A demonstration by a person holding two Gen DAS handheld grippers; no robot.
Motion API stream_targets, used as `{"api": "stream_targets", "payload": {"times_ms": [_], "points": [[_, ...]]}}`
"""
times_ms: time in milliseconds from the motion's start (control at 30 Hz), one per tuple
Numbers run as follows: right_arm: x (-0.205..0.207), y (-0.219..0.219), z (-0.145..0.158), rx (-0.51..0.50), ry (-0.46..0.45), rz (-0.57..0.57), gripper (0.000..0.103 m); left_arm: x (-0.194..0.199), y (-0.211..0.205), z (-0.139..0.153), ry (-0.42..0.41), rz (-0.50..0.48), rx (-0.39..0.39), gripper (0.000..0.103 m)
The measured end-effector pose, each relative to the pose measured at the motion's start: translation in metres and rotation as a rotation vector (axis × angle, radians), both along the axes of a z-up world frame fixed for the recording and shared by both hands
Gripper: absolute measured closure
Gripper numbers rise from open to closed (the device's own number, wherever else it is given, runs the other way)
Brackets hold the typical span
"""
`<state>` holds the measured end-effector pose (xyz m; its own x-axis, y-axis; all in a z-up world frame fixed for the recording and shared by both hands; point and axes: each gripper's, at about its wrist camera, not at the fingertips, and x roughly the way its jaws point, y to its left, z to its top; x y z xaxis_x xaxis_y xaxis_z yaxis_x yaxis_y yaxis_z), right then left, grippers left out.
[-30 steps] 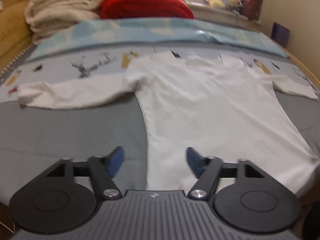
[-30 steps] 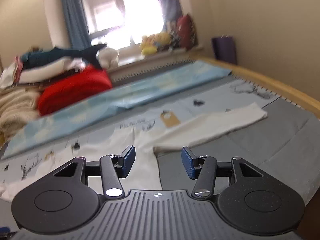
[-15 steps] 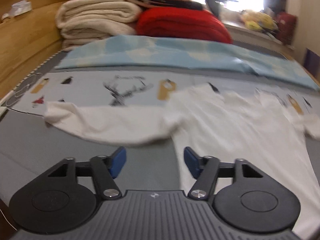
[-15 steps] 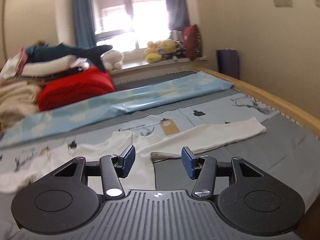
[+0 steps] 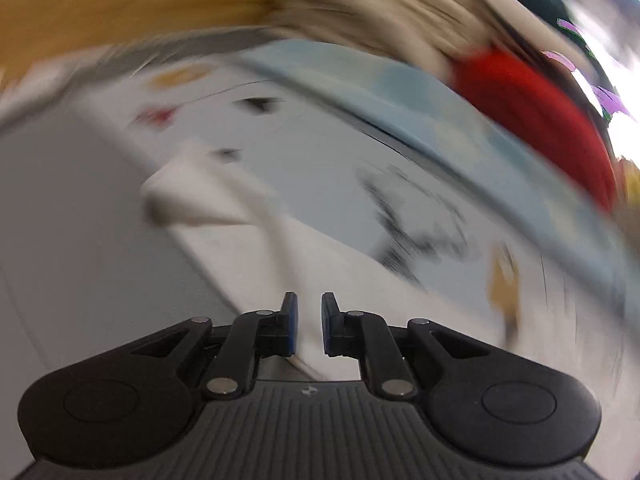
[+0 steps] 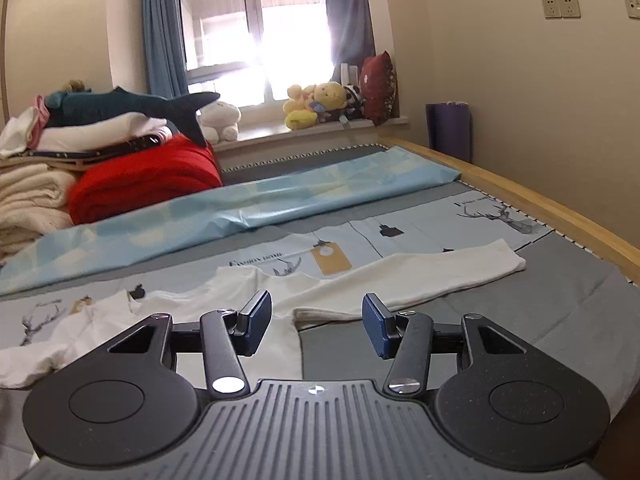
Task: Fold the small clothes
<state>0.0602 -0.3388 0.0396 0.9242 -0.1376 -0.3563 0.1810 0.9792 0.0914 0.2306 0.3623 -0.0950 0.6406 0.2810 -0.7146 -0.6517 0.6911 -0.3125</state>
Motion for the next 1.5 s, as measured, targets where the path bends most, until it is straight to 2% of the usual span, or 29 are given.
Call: {"api": "stream_targets", "payload": {"times_ms": [100, 167, 233, 267, 333, 400, 433, 467, 500, 567, 600, 633, 700, 867, 1000, 1100, 1200, 1233, 1267, 1400, 1500], "points": [[0.010, 0.002, -0.004, -0.032, 0.020, -0.009, 0.051, -0.012, 0.052, -0.020, -0.027, 0.183, -0.100, 0.090], [0.015, 0.004, -0.006, -0.053, 0.031, -0.008, 0.051, -0.016, 0.079, -0.028, -0.057, 0.270, -0.166, 0.079], [0.019, 0.007, -0.007, -0.078, 0.038, -0.005, 0.051, -0.019, 0.101, -0.032, -0.114, 0.326, -0.219, 0.071], [0.020, 0.009, -0.008, -0.087, 0.042, -0.003, 0.051, -0.020, 0.111, -0.032, -0.140, 0.325, -0.234, 0.070], [0.023, 0.011, -0.009, -0.105, 0.050, -0.001, 0.051, -0.016, 0.124, -0.033, -0.175, 0.313, -0.240, 0.070], [0.027, 0.013, -0.010, -0.113, 0.061, -0.005, 0.051, -0.011, 0.133, -0.035, -0.156, 0.292, -0.207, 0.070], [0.028, 0.013, -0.011, -0.116, 0.066, -0.008, 0.051, -0.007, 0.135, -0.038, -0.143, 0.283, -0.191, 0.087], [0.030, 0.014, -0.011, -0.117, 0.070, -0.011, 0.051, -0.005, 0.138, -0.038, -0.136, 0.272, -0.172, 0.097], [0.031, 0.015, -0.011, -0.119, 0.073, -0.012, 0.051, -0.008, 0.142, -0.035, -0.147, 0.278, -0.142, 0.097], [0.034, 0.017, -0.012, -0.127, 0.080, -0.009, 0.051, -0.019, 0.145, -0.031, -0.174, 0.359, -0.050, 0.097], [0.035, 0.018, -0.012, -0.131, 0.083, -0.006, 0.051, -0.027, 0.151, -0.027, -0.182, 0.419, -0.032, 0.097], [0.037, 0.019, -0.013, -0.135, 0.085, -0.003, 0.051, -0.038, 0.158, -0.024, -0.193, 0.490, -0.047, 0.097], [0.038, 0.018, -0.014, -0.138, 0.086, 0.001, 0.051, -0.058, 0.169, -0.025, -0.213, 0.572, -0.112, 0.097], [0.042, 0.019, -0.014, -0.138, 0.089, 0.007, 0.051, -0.090, 0.177, -0.043, -0.169, 0.682, -0.256, 0.089], [0.042, 0.020, -0.014, -0.143, 0.087, 0.020, 0.051, -0.109, 0.179, -0.058, -0.214, 0.728, -0.401, 0.083], [0.042, 0.020, -0.015, -0.148, 0.090, 0.025, 0.051, -0.111, 0.184, -0.067, -0.248, 0.695, -0.458, 0.081], [0.041, 0.021, -0.014, -0.147, 0.089, 0.030, 0.051, -0.100, 0.186, -0.062, -0.212, 0.628, -0.413, 0.086], [0.041, 0.021, -0.014, -0.147, 0.088, 0.033, 0.051, -0.096, 0.185, -0.059, -0.198, 0.605, -0.384, 0.093], [0.041, 0.021, -0.014, -0.146, 0.089, 0.037, 0.051, -0.094, 0.182, -0.054, -0.189, 0.599, -0.349, 0.096], [0.041, 0.019, -0.013, -0.127, 0.081, 0.042, 0.051, -0.099, 0.173, -0.031, -0.213, 0.590, -0.256, 0.097], [0.038, 0.017, -0.011, -0.113, 0.066, 0.051, 0.051, -0.104, 0.167, -0.017, -0.258, 0.583, -0.269, 0.096]]}}
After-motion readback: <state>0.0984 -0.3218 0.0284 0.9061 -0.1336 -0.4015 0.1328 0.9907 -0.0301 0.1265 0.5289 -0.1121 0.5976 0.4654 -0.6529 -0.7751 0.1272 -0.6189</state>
